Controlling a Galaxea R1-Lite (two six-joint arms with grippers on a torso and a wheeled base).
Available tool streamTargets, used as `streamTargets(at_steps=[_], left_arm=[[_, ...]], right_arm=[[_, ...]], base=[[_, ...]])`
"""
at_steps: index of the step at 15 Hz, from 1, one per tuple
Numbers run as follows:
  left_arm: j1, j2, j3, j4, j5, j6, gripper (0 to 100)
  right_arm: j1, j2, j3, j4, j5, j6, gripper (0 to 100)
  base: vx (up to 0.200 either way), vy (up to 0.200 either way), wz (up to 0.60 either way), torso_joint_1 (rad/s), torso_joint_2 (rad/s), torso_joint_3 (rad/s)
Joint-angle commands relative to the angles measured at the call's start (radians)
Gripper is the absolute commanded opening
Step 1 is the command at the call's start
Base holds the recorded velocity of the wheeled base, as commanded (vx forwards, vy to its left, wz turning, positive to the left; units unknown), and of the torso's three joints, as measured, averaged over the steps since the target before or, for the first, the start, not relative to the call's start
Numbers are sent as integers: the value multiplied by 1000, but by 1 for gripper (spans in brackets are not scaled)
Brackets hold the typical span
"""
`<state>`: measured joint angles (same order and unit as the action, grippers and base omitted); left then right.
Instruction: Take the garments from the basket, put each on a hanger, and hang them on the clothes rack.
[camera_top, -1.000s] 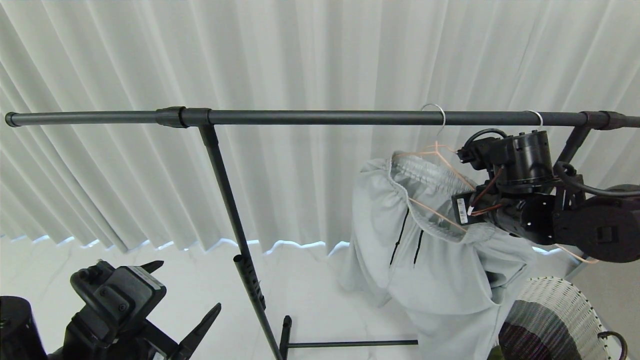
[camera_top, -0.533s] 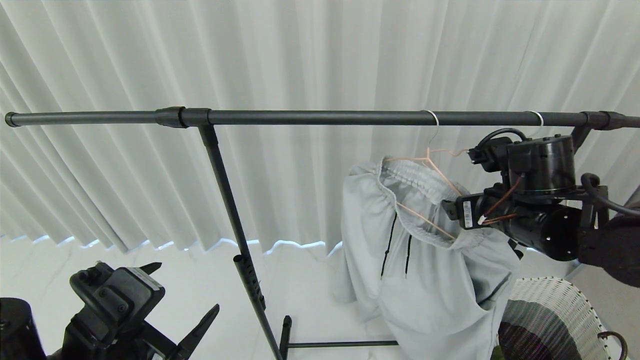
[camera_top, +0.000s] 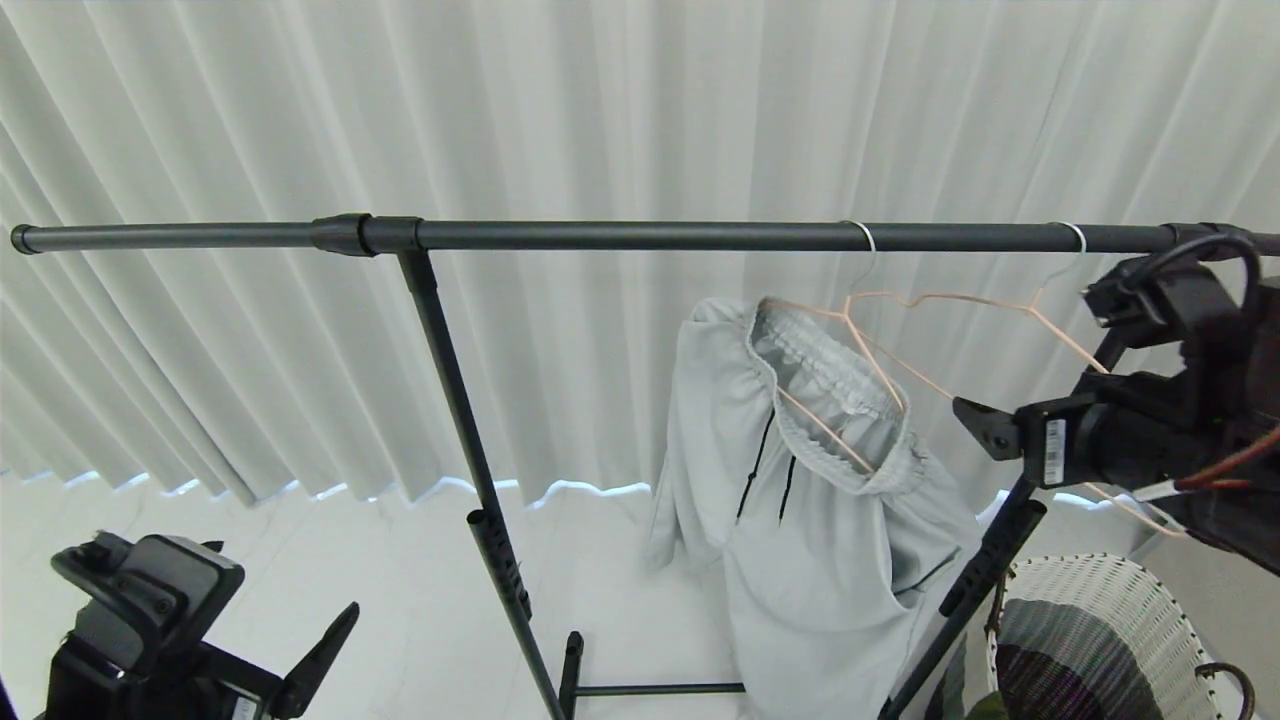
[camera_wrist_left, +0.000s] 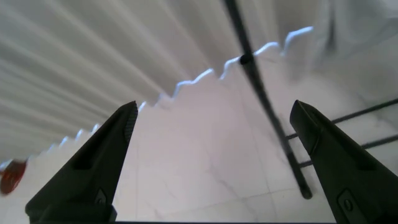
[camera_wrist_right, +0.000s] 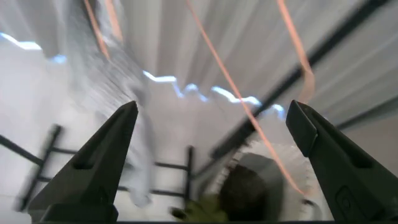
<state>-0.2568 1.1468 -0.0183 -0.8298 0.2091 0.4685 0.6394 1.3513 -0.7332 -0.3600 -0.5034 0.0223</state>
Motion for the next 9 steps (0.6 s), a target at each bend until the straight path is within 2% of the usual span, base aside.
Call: streamTargets(at_steps=[1,2,3,6,9], left_arm=[[111,-65,18,6,-1,1,100],[152,-68,18,6,-2,1,100],[180,-68,18,6,-2,-1,100],[195,-68,18,6,-2,-1,100],[217,-67,18,6,-2,-1,100]], right_arm=[[-32,-176,118,6,8,-53,100],[-60,-215,159,7,17,-98,100],[-96,-245,195,6,36,-137,100],[-188,-294,252,6,89,-213,100],[-262,-310,282,6,92,-256,100]], base=[[0,0,0,0,0,0],[0,0,0,0,0,0],[-200,0,0,-2,-2,2],[-200,0,0,7,4,5],[-200,0,0,-7,1,7]])
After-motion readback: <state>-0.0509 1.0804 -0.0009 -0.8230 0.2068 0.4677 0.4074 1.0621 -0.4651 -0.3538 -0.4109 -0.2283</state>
